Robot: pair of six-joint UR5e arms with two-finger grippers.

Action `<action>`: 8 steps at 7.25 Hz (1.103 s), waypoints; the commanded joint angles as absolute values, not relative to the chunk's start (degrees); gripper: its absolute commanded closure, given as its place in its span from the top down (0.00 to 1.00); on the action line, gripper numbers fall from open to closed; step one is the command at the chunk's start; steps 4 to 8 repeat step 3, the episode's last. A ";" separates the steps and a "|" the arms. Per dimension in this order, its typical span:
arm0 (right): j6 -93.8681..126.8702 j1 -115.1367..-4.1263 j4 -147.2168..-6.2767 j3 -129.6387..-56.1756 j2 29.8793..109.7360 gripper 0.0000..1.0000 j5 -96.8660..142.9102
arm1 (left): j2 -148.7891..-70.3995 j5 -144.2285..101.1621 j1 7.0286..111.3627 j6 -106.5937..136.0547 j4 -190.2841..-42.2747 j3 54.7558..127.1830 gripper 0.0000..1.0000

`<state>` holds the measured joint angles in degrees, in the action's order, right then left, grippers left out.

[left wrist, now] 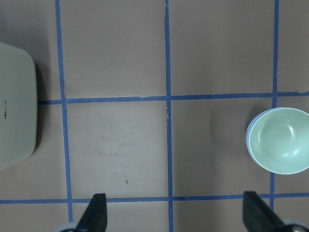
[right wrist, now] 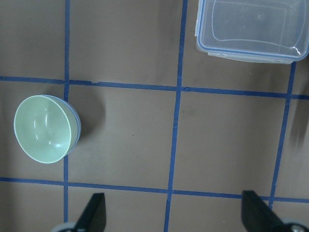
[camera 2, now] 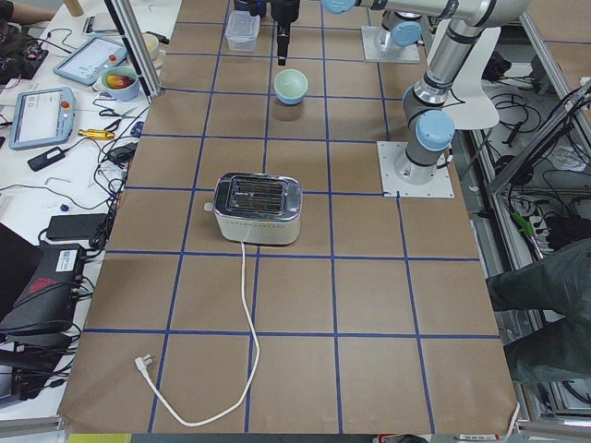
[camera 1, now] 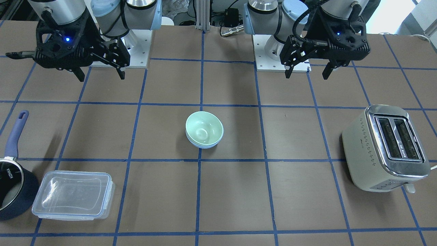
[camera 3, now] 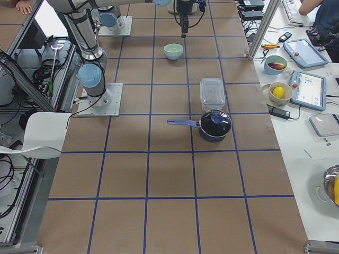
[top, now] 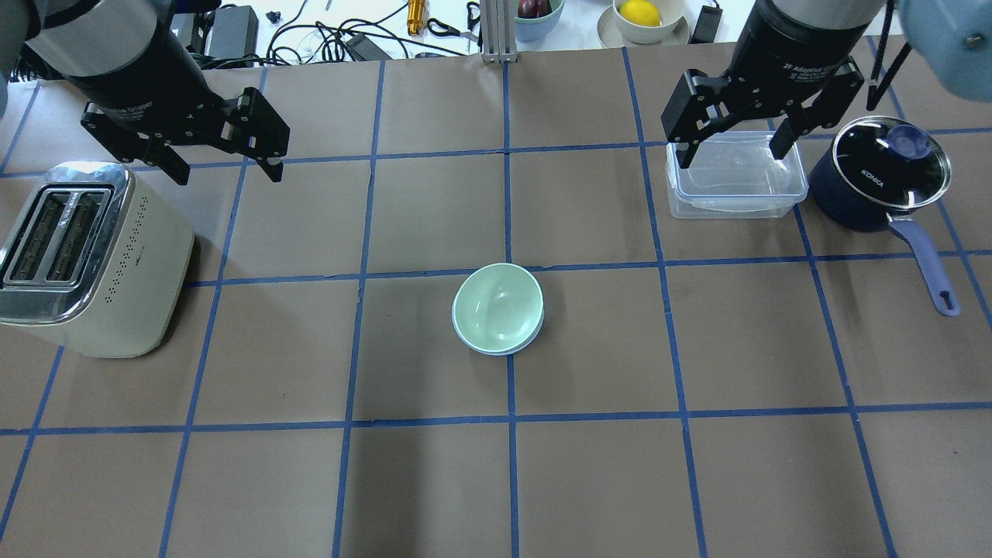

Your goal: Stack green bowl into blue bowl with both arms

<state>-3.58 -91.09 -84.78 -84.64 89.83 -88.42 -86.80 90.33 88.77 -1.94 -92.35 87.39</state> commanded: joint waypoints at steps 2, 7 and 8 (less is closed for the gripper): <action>-3.34 -91.23 -84.81 -84.73 89.91 1.00 -88.51 | -86.84 90.18 88.59 -1.85 -91.94 87.28 1.00; -3.34 -91.14 -84.81 -84.73 89.74 1.00 -88.42 | -86.84 90.26 88.68 -1.85 -91.85 87.36 1.00; -3.34 -91.14 -84.81 -84.73 89.74 1.00 -88.42 | -86.84 90.26 88.68 -1.85 -91.85 87.36 1.00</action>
